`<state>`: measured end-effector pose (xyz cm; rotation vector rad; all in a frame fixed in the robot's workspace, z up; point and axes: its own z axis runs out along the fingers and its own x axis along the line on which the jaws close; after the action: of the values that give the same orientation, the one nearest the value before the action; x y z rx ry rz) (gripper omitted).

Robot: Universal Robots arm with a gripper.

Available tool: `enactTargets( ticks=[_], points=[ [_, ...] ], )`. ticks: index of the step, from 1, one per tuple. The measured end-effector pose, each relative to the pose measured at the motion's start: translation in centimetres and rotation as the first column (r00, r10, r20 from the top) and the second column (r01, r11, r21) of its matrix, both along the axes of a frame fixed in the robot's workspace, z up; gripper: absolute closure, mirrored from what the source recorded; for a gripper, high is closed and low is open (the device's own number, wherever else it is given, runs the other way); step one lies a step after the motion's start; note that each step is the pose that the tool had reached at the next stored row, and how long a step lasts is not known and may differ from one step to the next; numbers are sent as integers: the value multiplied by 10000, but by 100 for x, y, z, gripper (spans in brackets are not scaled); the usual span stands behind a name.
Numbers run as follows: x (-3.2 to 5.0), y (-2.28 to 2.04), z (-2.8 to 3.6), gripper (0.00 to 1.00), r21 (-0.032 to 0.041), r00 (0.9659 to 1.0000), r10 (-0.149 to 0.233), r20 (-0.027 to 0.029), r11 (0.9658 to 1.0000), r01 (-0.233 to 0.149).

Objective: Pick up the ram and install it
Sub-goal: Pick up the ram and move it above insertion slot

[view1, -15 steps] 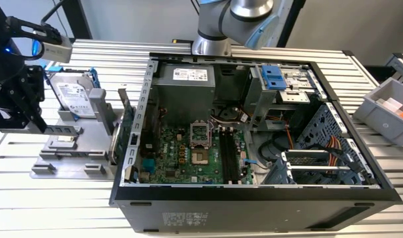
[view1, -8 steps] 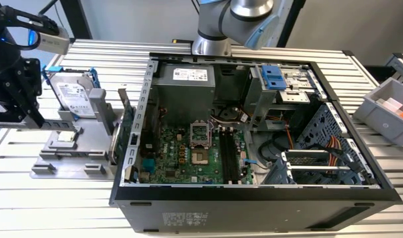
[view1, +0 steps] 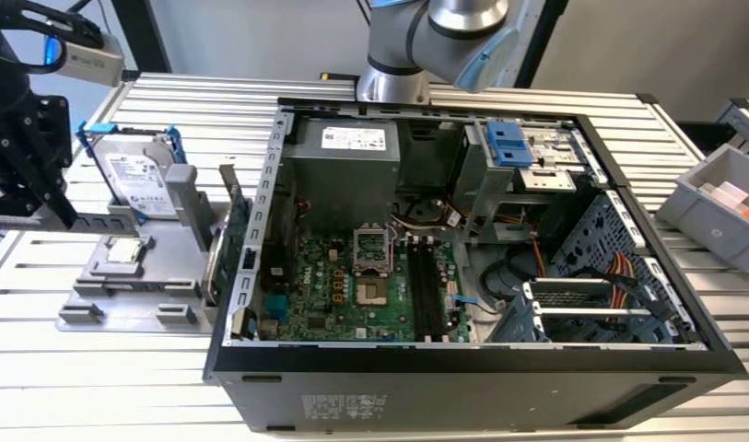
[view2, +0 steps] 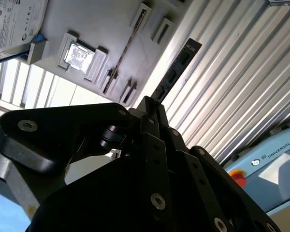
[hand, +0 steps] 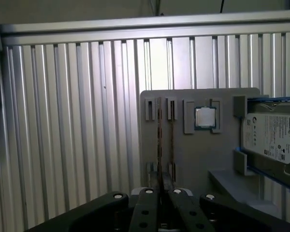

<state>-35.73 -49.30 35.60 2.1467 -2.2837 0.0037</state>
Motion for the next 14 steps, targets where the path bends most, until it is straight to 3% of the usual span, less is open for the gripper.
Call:
enactTargets(
  ticks=[14],
  points=[
    [0,8,217,100,-63,10000,19,-1,10000,-19]
  ],
)
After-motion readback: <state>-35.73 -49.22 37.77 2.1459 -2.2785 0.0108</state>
